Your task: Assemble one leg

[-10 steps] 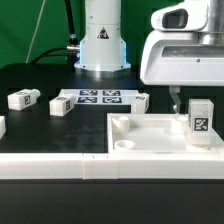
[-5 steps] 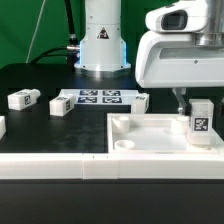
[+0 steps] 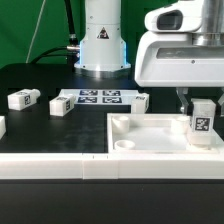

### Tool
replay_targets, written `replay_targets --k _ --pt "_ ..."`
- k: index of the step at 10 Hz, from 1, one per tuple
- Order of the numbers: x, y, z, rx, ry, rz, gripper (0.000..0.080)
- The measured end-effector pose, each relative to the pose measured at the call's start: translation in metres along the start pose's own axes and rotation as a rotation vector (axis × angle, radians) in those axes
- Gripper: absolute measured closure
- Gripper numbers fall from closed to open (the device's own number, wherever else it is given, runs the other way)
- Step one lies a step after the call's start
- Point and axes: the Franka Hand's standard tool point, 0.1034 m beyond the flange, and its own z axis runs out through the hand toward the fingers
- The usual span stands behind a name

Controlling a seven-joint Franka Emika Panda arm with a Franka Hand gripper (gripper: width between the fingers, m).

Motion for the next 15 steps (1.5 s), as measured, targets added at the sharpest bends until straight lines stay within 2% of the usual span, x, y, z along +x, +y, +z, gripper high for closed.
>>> replay_targets --k 8,10,12,15 --pt "0.0021 0.003 0.0013 0.017 -0.004 0.85 0.0508" --pt "0.0015 0.0032 0.0015 0.014 -0.001 1.055 0.0508" --pt "0.0012 0.0035 0.0017 0.013 -0.004 1.228 0.0508" --pt "0.0016 0.004 0.0018 0.017 -0.017 1.333 0.0508"
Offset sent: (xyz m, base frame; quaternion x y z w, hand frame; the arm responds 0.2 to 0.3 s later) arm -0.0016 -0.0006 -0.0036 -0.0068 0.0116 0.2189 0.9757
